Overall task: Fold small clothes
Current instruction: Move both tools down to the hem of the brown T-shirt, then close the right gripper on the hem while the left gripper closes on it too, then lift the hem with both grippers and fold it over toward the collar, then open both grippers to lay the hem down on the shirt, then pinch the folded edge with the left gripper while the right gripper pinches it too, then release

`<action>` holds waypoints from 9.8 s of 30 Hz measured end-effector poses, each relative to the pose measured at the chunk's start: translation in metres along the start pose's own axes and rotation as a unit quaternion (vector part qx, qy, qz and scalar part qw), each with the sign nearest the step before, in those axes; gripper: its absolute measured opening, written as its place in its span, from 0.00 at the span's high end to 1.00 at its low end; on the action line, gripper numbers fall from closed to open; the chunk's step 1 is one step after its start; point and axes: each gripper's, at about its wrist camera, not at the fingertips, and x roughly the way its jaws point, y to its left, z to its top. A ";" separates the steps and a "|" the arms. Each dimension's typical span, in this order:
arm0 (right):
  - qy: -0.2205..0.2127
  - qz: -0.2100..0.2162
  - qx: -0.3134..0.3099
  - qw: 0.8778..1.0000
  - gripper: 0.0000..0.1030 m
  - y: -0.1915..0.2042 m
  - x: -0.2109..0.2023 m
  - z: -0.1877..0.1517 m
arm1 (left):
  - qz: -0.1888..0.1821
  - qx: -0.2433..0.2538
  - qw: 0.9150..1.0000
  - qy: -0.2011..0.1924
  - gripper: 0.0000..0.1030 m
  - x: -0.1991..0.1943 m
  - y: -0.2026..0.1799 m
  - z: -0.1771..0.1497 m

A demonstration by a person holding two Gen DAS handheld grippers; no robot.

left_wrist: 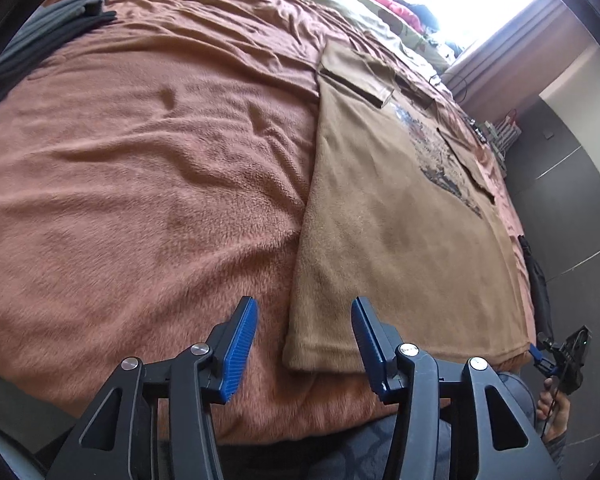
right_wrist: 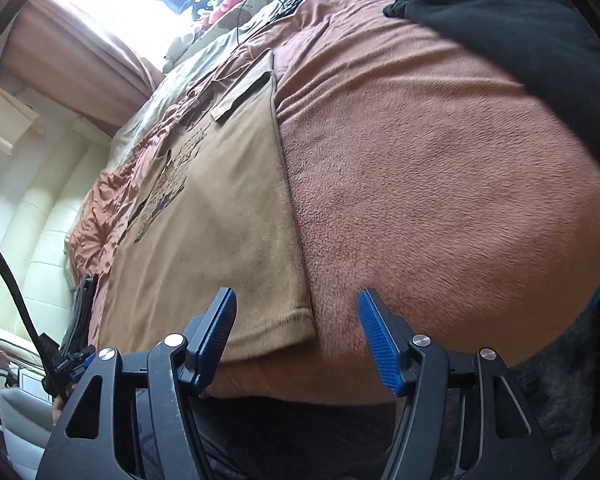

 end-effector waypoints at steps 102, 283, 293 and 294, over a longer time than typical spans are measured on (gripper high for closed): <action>-0.115 0.170 0.010 0.979 1.00 -0.024 -0.120 -0.096 | -0.217 -0.114 0.957 -0.158 0.97 -0.180 0.007 -0.087; -0.006 -0.100 -0.201 0.974 0.98 0.150 0.176 0.216 | 0.100 0.157 0.982 -0.016 0.95 0.102 -0.053 0.258; 0.002 -0.125 -0.192 0.973 0.98 0.158 0.197 0.226 | 0.125 0.151 0.980 -0.019 0.95 0.104 -0.055 0.276; 0.006 -0.131 -0.193 0.972 0.98 0.158 0.204 0.229 | 0.127 0.149 0.981 -0.016 0.95 0.108 -0.054 0.277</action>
